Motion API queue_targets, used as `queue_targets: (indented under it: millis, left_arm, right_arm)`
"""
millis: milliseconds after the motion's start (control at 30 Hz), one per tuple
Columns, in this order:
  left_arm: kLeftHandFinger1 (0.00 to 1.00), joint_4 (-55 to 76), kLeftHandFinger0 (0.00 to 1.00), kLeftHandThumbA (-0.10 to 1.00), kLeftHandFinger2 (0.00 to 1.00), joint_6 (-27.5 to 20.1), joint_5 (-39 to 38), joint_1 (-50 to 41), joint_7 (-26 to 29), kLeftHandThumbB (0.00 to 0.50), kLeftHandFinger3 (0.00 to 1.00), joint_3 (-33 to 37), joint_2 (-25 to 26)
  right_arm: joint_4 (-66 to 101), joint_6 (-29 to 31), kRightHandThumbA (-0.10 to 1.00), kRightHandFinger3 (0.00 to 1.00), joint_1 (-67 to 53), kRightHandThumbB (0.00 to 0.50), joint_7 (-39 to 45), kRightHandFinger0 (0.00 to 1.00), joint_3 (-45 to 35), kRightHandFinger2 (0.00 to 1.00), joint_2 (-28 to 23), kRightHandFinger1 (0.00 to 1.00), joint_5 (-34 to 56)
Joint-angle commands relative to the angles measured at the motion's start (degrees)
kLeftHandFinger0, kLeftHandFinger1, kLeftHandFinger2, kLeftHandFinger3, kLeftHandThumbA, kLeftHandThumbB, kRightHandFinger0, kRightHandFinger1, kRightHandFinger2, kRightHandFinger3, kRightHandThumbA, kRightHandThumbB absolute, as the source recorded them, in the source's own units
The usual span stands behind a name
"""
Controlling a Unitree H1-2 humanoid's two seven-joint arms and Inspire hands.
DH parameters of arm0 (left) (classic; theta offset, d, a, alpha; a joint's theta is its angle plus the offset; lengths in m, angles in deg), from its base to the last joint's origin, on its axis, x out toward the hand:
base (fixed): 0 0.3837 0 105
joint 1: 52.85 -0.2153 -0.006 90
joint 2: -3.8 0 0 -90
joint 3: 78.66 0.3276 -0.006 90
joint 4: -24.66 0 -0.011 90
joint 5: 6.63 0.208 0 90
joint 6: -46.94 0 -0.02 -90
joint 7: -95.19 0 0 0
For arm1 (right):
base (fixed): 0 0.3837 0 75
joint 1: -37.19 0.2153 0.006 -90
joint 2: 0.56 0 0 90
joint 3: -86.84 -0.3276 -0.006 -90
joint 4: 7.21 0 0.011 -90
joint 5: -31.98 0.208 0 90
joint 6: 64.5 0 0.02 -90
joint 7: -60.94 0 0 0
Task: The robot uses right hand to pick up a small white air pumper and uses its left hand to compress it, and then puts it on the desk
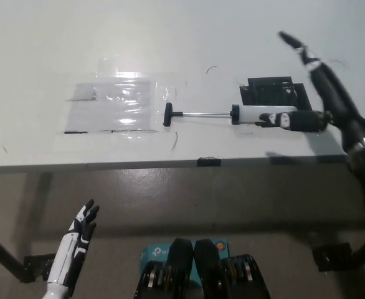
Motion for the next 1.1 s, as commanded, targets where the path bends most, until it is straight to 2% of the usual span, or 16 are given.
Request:
queue_targets:
  millis: [0,67,133,167,367,467,500,700,767,867,1067]
  left_arm:
    - [1.00,2.80,1.00,1.00,1.00,-2.08,0.68,-1.33,0.60,0.050,1.00,0.24,0.30]
    - [1.00,2.61,1.00,1.00,1.00,-2.78,1.14,-1.74,0.95,0.048,1.00,0.26,0.28]
    - [1.00,2.58,1.00,1.00,1.00,-3.09,1.25,-1.81,0.95,0.038,1.00,0.30,0.36]
    - [1.00,2.76,1.00,1.00,1.00,-3.06,1.34,-1.87,0.94,0.036,1.00,0.33,0.37]
    - [1.00,3.03,1.00,1.00,1.00,-2.56,1.10,-1.80,0.80,0.035,1.00,0.16,0.30]
    - [1.00,2.83,1.00,1.00,1.00,-2.83,0.59,-1.71,0.66,0.029,1.00,0.08,0.17]
    - [1.00,2.89,1.00,1.00,1.00,-2.72,0.77,-1.74,0.70,0.030,1.00,0.09,0.18]
    - [1.00,2.91,1.00,1.00,1.00,-2.52,1.16,-1.95,0.84,0.029,1.00,-0.04,0.39]
    - [1.00,2.88,1.00,1.00,1.00,-2.65,0.84,-1.91,0.71,0.018,1.00,-0.05,0.34]
    - [1.00,2.76,1.00,1.00,1.00,-2.80,1.00,-1.89,0.88,0.031,1.00,-0.09,0.31]
    - [1.00,2.41,1.00,1.00,1.00,-2.99,0.93,-1.73,0.89,0.033,1.00,-0.13,0.36]
  right_arm:
    - [-8.98,-9.30,1.00,1.00,11.24,0.371,13.11,1.00,5.08,1.00,-2.45,1.00,-2.65]
    - [-13.82,-10.08,1.00,1.00,14.36,0.383,14.94,1.00,6.71,1.00,-1.80,1.00,-2.84]
    - [-19.14,-9.87,1.00,1.00,17.54,0.425,16.23,1.00,8.94,1.00,-1.30,1.00,-4.36]
    - [-21.25,-9.91,1.00,1.00,18.79,0.429,16.72,1.00,9.80,1.00,-1.02,1.00,-4.71]
    - [-34.02,-6.07,1.00,1.00,25.00,0.362,17.43,1.00,13.16,1.00,1.73,1.00,-5.53]
    - [-36.93,-7.27,1.00,1.00,26.42,0.362,17.28,1.00,13.78,1.00,2.76,1.00,-6.11]
    - [-38.57,-7.89,1.00,1.00,27.22,0.380,16.99,1.00,14.19,1.00,3.25,1.00,-6.83]
    - [-45.19,-6.34,1.00,1.00,30.61,0.363,16.65,1.00,15.75,1.00,4.89,1.00,-8.69]
    - [-46.93,-5.69,1.00,1.00,31.22,0.376,16.32,1.00,15.64,1.00,5.34,1.00,-8.73]
    - [-48.19,-5.14,1.00,1.00,31.43,0.399,15.97,1.00,15.82,1.00,5.79,1.00,-9.43]
    - [-50.35,-1.56,1.00,1.00,31.77,0.351,16.28,1.00,16.98,1.00,6.04,1.00,-10.99]
